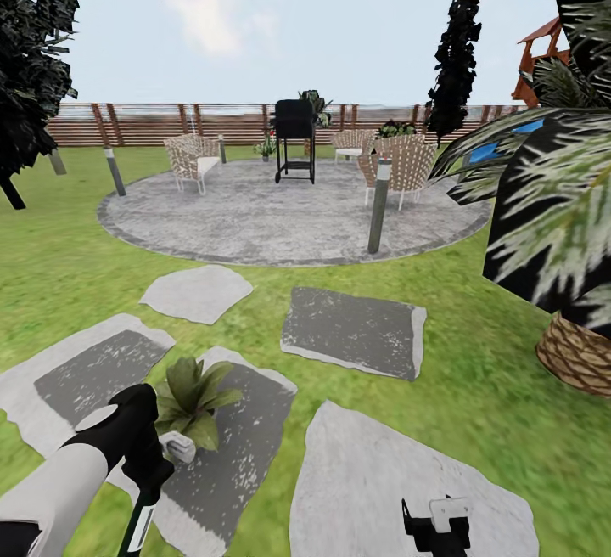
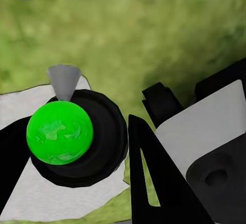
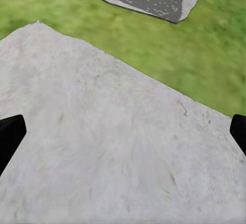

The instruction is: Pick up the pesticide atomizer in the garden and spray insectifuge to fully cover both potted plants in the garden.

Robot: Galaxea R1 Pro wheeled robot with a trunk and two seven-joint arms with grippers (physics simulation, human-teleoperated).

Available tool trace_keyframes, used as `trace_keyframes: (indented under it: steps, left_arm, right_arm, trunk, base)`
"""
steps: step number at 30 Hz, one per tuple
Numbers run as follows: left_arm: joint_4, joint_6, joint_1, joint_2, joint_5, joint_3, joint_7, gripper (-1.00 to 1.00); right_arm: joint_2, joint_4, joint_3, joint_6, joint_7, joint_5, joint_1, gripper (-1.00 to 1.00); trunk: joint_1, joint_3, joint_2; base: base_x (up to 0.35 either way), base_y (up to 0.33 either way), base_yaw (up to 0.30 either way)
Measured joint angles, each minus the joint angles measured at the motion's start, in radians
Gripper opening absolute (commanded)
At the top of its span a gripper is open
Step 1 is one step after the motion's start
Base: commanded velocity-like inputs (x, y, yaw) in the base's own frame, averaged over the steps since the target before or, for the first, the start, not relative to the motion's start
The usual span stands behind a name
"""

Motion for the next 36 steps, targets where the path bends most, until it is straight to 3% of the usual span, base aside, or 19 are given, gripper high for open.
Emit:
trace_keyframes:
  steps: [7, 15, 16, 28, 36]
  left_arm:
    - [0.0, 0.0, 0.0, 0.0, 0.0, 0.001, 0.0, -1.0]
    - [0.0, 0.0, 0.0, -0.003, 0.0, -0.003, 0.0, -1.0]
    - [0.002, -0.008, 0.006, 0.025, -0.003, -0.001, 0.035, -1.0]
    - [0.008, -0.01, 0.006, 0.036, 0.002, 0.005, 0.037, -1.0]
    - [-0.001, -0.006, -0.002, 0.021, 0.008, 0.004, 0.032, -1.0]
  right_arm:
    - [0.0, 0.0, 0.0, 0.0, 0.0, 0.0, 0.0, 1.0]
    - [0.0, 0.0, 0.001, 0.0, 0.0, 0.0, -0.001, 1.0]
    - [0.002, 0.0, 0.001, 0.0, 0.0, 0.0, 0.0, 1.0]
    - [0.002, 0.0, 0.001, 0.0, 0.0, 0.0, 0.0, 1.0]
    - [0.002, 0.0, 0.001, 0.0, 0.0, 0.0, 0.0, 1.0]
  trunk:
    - [-0.001, 0.0, 0.0]
    - [0.0, 0.0, 0.0]
    - [0.0, 0.0, 0.0]
    - [0.0, 0.0, 0.0]
    - [0.0, 0.0, 0.0]
  base:
    - [0.249, 0.0, 0.0]
    - [0.035, 0.0, 0.0]
    - [0.0, 0.0, 0.0]
    - [0.0, 0.0, 0.068]
    - [0.059, 0.0, 0.023]
